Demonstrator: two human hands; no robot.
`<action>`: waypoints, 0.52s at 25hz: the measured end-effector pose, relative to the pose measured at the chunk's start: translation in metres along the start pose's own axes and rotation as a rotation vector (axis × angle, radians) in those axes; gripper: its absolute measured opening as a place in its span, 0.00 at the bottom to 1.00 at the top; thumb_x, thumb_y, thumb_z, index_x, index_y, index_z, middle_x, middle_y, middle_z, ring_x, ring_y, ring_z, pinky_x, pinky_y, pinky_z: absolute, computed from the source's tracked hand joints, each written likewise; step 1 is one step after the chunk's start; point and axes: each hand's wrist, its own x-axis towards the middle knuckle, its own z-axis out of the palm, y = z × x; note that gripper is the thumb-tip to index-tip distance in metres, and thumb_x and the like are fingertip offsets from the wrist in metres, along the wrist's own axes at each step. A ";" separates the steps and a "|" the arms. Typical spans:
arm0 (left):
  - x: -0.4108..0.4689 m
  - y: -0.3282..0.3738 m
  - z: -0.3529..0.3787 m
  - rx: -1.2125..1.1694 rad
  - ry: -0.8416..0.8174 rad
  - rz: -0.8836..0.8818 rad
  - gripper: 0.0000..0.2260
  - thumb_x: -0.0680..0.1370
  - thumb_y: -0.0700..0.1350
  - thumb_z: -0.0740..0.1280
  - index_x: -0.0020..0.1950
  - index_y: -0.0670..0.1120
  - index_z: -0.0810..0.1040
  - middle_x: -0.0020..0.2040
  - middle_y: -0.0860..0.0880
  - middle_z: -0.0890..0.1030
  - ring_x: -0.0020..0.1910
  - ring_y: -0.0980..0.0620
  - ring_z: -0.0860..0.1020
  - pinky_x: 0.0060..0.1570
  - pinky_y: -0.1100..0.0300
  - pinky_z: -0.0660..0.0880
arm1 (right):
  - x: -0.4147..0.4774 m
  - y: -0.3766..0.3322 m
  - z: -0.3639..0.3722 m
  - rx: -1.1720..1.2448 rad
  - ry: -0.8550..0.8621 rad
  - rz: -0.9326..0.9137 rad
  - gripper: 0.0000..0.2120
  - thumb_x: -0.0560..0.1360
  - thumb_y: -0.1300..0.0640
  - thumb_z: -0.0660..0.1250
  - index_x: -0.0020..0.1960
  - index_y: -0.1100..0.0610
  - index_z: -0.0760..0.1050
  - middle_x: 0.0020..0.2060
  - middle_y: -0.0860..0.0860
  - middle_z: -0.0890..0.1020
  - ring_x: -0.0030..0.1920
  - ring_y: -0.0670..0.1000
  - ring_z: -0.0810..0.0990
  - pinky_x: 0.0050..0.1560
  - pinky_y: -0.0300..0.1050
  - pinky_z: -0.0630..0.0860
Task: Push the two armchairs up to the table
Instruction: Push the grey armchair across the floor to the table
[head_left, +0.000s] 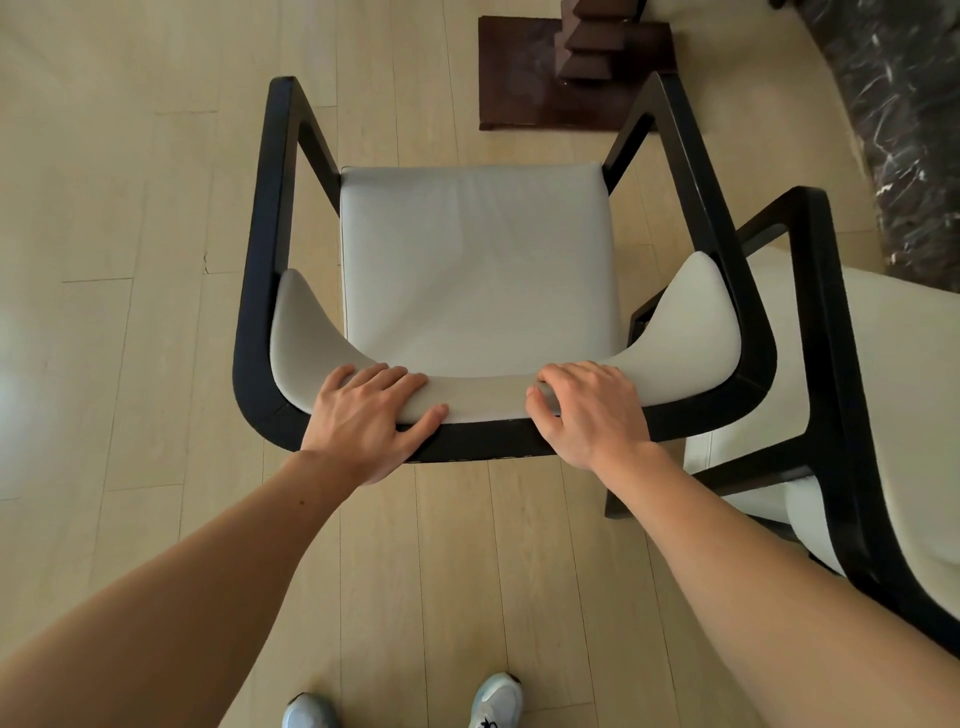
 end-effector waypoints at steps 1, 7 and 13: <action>0.005 -0.001 -0.002 0.003 -0.002 -0.002 0.29 0.79 0.67 0.46 0.65 0.54 0.77 0.62 0.54 0.80 0.66 0.51 0.74 0.68 0.47 0.62 | 0.006 0.001 -0.001 -0.002 0.001 0.003 0.24 0.79 0.42 0.49 0.49 0.54 0.79 0.43 0.49 0.85 0.43 0.52 0.80 0.47 0.48 0.74; 0.037 -0.012 -0.011 0.004 0.003 -0.002 0.29 0.79 0.68 0.46 0.66 0.55 0.76 0.62 0.55 0.80 0.66 0.51 0.74 0.68 0.49 0.62 | 0.038 0.005 -0.008 -0.002 0.012 0.007 0.26 0.78 0.41 0.46 0.49 0.54 0.79 0.43 0.50 0.85 0.44 0.53 0.80 0.48 0.48 0.72; 0.071 -0.025 -0.021 0.005 0.002 0.001 0.29 0.79 0.68 0.46 0.66 0.55 0.76 0.63 0.56 0.79 0.66 0.52 0.73 0.68 0.51 0.61 | 0.074 0.009 -0.014 -0.024 -0.024 0.016 0.21 0.80 0.43 0.51 0.49 0.54 0.78 0.43 0.50 0.84 0.45 0.53 0.80 0.51 0.50 0.74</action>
